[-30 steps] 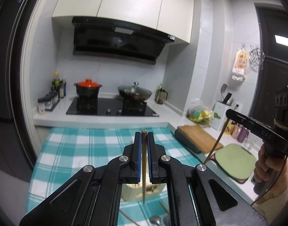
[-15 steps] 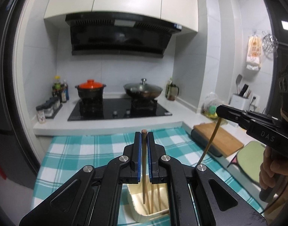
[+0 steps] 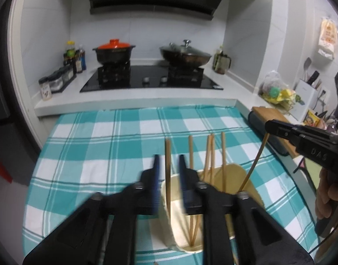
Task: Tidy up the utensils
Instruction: 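Lower the chopsticks into the holder and open both grippers, then withdraw both open grippers from the holder toward the remaining utensils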
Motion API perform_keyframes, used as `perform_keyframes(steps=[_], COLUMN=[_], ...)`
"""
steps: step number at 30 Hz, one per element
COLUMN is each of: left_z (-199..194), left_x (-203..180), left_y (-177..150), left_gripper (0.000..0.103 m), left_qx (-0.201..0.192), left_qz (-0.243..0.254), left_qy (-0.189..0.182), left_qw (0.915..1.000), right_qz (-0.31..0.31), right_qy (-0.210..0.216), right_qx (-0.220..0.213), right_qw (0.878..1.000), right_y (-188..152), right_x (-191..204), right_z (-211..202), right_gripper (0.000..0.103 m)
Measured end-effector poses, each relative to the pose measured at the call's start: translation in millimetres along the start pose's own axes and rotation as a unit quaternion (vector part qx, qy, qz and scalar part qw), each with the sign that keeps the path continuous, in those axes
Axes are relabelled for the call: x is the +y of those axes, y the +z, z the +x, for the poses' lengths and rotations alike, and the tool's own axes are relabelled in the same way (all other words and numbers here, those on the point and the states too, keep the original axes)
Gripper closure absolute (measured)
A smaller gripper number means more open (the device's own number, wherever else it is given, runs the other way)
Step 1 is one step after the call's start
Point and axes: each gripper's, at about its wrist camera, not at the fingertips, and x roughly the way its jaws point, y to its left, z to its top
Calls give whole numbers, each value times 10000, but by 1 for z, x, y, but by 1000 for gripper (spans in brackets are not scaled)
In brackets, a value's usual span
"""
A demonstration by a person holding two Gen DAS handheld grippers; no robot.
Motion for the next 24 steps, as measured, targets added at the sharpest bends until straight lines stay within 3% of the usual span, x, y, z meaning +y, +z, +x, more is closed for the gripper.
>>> perform_keyframes(steps=[1, 3, 4, 8, 13, 16, 20, 24], left_z=[-3, -18, -25, -67, -129, -160, -179, -210], left_x=[4, 14, 18, 33, 49, 52, 45, 35], left_y=[0, -4, -5, -22, -69, -109, -165, -225], left_gripper=[40, 25, 20, 10, 2, 0, 0, 0], left_qx=[-15, -182, -220, -232, -273, -260, 139, -73], left_qz=[-45, -93, -66, 159, 374, 285, 242, 46], left_qy=[77, 229, 276, 428, 541, 657, 894, 984], left_qw=[10000, 9995, 9994, 9987, 9975, 9971, 9956, 9951], right_qz=[66, 290, 370, 244, 79, -40, -165, 21], right_qy=[-58, -43, 1, -47, -60, -138, -338, -502], right_qx=[40, -79, -207, -580, -733, -694, -593, -585], right_qw=[10000, 9995, 9991, 9980, 9973, 9975, 9975, 9970], right_y=[2, 5, 6, 5, -23, -59, -114, -184], right_x=[-1, -4, -7, -3, 2, 9, 19, 27], right_z=[3, -4, -10, -48, -103, -131, -158, -184], right_gripper=[85, 52, 49, 47, 33, 33, 33, 33])
